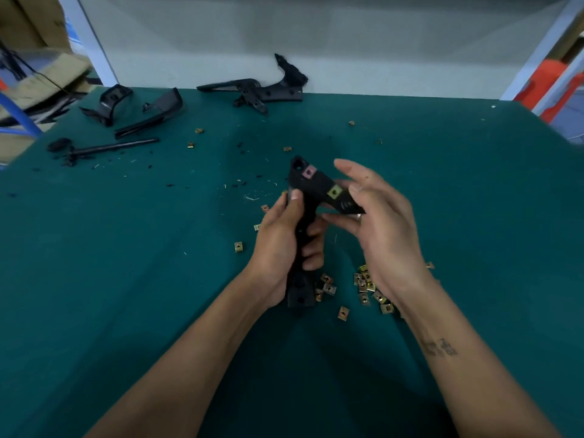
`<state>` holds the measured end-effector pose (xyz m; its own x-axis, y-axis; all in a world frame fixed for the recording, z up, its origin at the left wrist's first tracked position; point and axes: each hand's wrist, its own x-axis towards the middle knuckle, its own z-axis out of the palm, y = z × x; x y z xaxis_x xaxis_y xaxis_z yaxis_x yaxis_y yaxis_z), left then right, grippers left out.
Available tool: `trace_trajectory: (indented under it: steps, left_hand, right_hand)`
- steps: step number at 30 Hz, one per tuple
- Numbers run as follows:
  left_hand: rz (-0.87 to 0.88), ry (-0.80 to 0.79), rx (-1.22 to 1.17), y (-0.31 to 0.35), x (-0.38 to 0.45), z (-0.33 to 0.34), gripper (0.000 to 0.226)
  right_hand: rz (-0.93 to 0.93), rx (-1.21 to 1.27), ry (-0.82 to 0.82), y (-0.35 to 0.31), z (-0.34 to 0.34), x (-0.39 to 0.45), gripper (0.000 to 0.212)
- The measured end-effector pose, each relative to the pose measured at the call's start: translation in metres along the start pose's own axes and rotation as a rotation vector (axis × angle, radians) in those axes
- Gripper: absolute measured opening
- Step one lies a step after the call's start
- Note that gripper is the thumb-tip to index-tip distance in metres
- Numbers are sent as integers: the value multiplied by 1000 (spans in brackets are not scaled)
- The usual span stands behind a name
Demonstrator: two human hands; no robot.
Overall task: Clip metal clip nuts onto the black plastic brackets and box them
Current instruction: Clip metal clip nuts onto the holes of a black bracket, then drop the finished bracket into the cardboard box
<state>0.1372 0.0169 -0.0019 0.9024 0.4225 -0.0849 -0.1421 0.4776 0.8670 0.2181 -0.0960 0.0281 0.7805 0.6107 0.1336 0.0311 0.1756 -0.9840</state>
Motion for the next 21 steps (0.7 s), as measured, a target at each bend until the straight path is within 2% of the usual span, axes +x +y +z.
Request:
trace_trajectory:
  steps: [2,4,6,8,9,13,16,18,21]
  left_hand:
    - [60,102,-110,4,2,7,26]
    - [117,177,-176,6,3,18,30]
    - [120,153,-169,4,0,41,41]
    - [126,104,-149,-3,-7,62,43]
    - [119,58,-137,-9,-14,75,39]
    - [-15,-215,117,-51,-46,134,34]
    - [-9,-401,375,-104,-78,182,25]
    - [-43,-527,471,-136,-105,213,25]
    - [-132,-745,580,-175,-138,249,24]
  right_hand:
    - [32,-23,189,-1,1,-6,27]
    - [14,-196,292,0,-1,-21,18]
    - [-63,-327,254,1,-1,-51,5]
    - [-117,-418,203,7,0,-78,5]
    - [-124,-396,246,9,-6,-92,6]
    - [-80,52,530,7,-55,-137,15]
    - [-98,429,787,6,-91,-184,29]
    - [-147,562,904,7,-120,-222,31]
    - [-197,636,1077,12,-163,-283,34]
